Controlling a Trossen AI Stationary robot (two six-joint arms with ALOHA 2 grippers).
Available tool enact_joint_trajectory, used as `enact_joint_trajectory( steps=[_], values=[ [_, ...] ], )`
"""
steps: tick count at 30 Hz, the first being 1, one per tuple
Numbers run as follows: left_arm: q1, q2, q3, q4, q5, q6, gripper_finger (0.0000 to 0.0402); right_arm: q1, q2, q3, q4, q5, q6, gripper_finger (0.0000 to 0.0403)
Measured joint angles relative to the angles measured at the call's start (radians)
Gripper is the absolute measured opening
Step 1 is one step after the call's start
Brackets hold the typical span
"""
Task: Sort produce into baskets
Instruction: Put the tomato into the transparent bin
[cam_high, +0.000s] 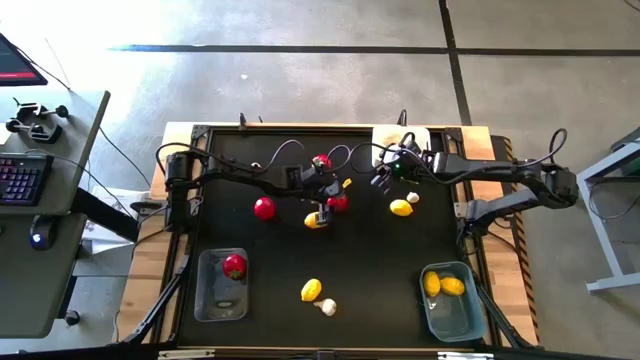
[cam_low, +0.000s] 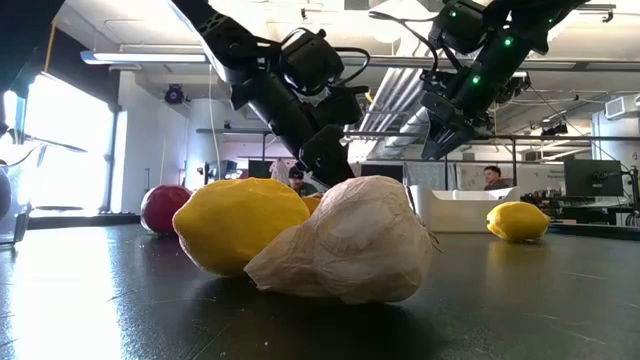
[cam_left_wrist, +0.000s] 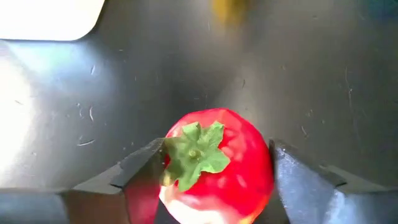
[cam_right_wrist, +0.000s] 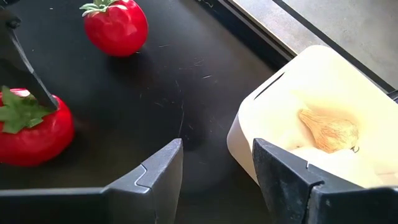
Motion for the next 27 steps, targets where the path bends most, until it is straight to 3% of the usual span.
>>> enact_joint_trajectory(
  steps=[9,19,27],
  values=[
    [0.0,-0.033,-0.004,-0.02,-0.007,0.065,0.0155,0.0,0.0,0.0,0.0,0.001,-0.007,0.0184],
    [0.006,-0.113,-0.005,-0.04,0.023,0.109,0.0089,0.0,0.0,0.0,-0.009,0.0,-0.015,0.0184],
    [0.013,-0.152,-0.004,-0.067,0.05,0.1,0.0005,0.0,0.0,0.0,-0.01,-0.001,-0.025,0.0184]
  ],
)
